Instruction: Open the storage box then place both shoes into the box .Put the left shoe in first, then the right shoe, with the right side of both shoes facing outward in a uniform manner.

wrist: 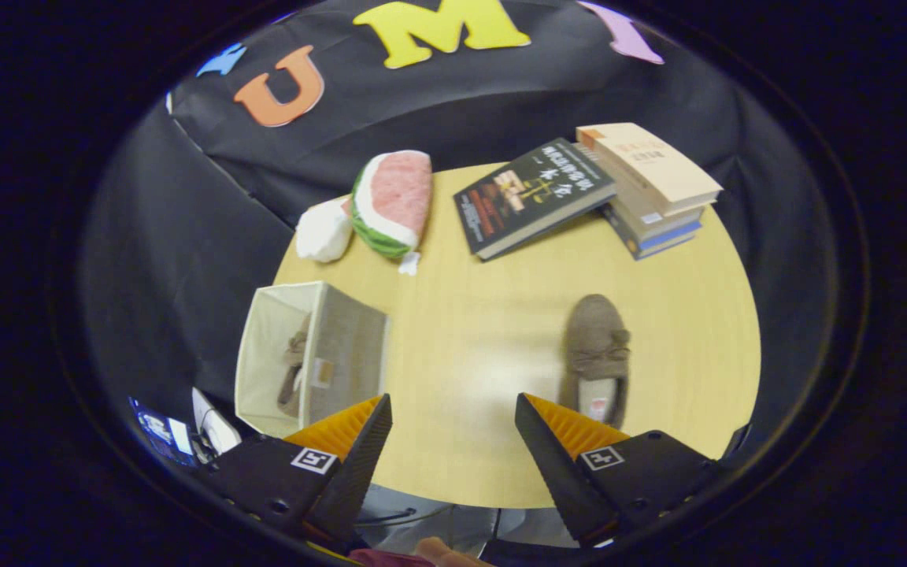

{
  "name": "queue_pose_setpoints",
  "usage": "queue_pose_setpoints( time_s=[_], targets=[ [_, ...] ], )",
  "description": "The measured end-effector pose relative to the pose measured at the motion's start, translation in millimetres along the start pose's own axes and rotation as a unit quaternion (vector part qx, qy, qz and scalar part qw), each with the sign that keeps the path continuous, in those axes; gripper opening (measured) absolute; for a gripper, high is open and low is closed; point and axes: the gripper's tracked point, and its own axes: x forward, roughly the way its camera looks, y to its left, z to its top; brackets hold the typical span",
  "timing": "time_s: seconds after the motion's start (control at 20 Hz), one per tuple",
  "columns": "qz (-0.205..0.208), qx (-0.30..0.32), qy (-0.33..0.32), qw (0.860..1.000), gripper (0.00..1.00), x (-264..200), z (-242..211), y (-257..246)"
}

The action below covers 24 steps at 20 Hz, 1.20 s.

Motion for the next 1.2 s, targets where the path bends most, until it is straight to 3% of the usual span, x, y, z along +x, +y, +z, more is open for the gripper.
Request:
queue_pose_setpoints(
  time_s=[0.2,0.45,0.65,0.95,1.1,1.15,1.2],
  targets=[
    [-0.05,0.021,0.003,0.999,0.96,7,-7,-96],
    [-0.081,0.021,0.035,0.996,0.96,35,-24,-172],
    [-0.073,0.009,0.057,0.996,0.96,61,-28,-178],
    [-0.147,0.001,0.076,0.986,0.96,96,-31,-206],
    [-0.153,0.006,0.077,0.985,0.96,103,-30,-206],
    [-0.147,0.009,0.083,0.986,0.91,109,-32,-203],
    [-0.145,0.009,0.091,0.985,0.8,113,-35,-201]
  ],
)
